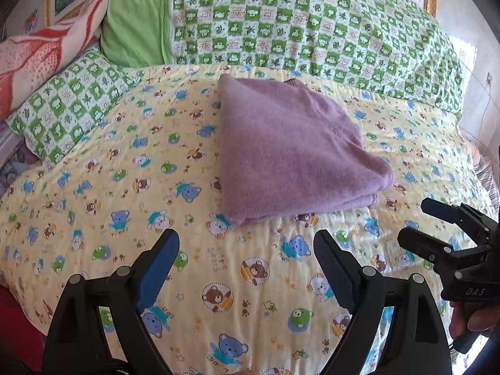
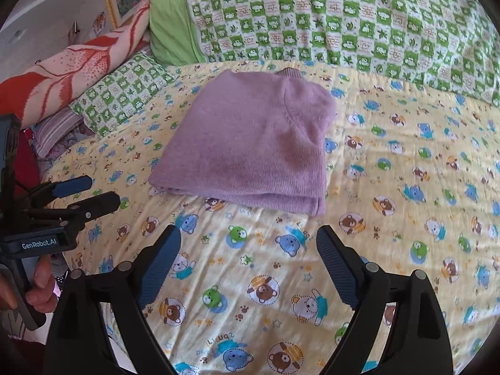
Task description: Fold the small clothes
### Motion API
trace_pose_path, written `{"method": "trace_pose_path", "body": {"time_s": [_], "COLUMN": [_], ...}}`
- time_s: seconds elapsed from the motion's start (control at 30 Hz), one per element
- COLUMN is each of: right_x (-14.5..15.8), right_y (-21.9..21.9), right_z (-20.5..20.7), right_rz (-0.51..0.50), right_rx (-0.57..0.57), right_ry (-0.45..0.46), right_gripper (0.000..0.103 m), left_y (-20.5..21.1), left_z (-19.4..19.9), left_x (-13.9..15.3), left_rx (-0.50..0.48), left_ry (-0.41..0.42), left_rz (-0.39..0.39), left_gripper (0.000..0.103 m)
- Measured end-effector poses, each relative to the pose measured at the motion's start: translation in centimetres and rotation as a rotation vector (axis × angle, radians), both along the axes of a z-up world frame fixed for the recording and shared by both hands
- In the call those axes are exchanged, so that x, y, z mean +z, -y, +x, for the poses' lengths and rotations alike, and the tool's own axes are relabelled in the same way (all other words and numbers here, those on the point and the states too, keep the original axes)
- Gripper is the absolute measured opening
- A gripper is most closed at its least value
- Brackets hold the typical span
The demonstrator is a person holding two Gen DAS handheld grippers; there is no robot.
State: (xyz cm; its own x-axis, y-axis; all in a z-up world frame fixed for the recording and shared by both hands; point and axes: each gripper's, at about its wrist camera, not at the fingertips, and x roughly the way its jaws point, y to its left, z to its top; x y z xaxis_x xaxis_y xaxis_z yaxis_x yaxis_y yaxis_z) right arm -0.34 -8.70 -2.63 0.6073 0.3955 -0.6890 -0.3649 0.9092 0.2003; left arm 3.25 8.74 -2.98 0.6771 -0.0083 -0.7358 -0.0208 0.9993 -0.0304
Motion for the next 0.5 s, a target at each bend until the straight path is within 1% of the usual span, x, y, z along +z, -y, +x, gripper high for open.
{"method": "trace_pose_path", "body": {"time_s": [0.1, 0.2, 0.3, 0.5], "right_x": [0.4, 0.6, 0.3, -0.5], "right_y": [-0.2, 0.1, 0.6, 0.7], "right_z": [0.3, 0.6, 1.3, 2.0], "right_rz": [-0.008, 0.015, 0.048, 0.055], "right_rx": [0.007, 0.011, -0.003, -0.032], "right_ry": [0.014, 0.029, 0.013, -0.009], "right_gripper": [0.091, 0.093, 0.095, 0.095], "left_y": [0.0, 0.0, 0.3, 0.5], "left_z": [0.4, 0.6, 0.7, 1.1], "left_x": [0.3, 0.4, 0.1, -0.5], "left_rx": [0.007, 0.014, 0.022, 0.034], "left_ry": [0.009, 0.009, 0.006, 0.002], "left_rz": [0.002, -0.002, 0.006, 0.018], "left_gripper": [0.09, 0.091, 0.091, 0.092]}}
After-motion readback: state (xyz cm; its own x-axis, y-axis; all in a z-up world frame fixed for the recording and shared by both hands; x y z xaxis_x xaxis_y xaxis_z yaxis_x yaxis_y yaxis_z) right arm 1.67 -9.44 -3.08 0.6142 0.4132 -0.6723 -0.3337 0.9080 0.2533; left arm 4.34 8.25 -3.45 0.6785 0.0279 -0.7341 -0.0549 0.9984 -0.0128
